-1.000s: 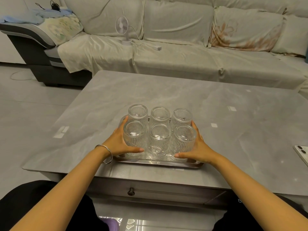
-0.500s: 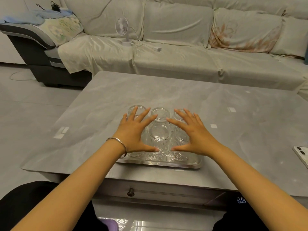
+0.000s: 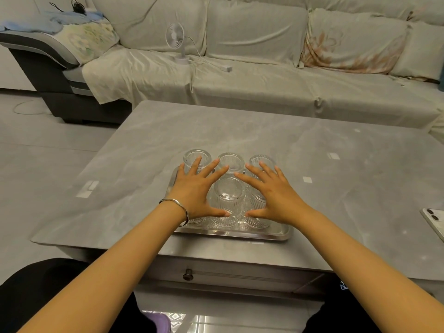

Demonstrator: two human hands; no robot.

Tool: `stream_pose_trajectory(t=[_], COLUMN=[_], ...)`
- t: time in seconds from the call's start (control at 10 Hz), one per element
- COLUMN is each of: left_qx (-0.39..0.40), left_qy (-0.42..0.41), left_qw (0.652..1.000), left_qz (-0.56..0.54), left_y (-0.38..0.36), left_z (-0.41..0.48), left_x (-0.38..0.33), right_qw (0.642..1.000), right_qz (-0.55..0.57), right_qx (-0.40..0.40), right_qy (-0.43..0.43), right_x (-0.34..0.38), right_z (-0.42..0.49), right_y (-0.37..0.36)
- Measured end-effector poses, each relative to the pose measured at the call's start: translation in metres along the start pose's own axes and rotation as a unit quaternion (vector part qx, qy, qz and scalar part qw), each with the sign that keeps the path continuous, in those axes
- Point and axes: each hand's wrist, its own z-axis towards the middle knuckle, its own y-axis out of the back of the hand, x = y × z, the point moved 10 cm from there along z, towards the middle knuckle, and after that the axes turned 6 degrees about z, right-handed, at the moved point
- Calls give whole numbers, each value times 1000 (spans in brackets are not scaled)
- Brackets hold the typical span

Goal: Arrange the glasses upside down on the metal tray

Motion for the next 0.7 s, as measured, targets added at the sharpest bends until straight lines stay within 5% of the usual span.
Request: stream_pose_trajectory(t=[0.5, 0.7], left_qx=[0, -38], left_qy=[-2, -7], left_qw=[1000, 997], left_qz=[-17, -61], left_y=[4, 25], left_z=[0, -4], left_x=[-1, 3], right_qw=[1000, 988], right_qz=[23, 127], right_qx=[5, -86], right_qy=[9, -6], right_x=[4, 4], right_z=[-4, -15], right_y=[3, 59])
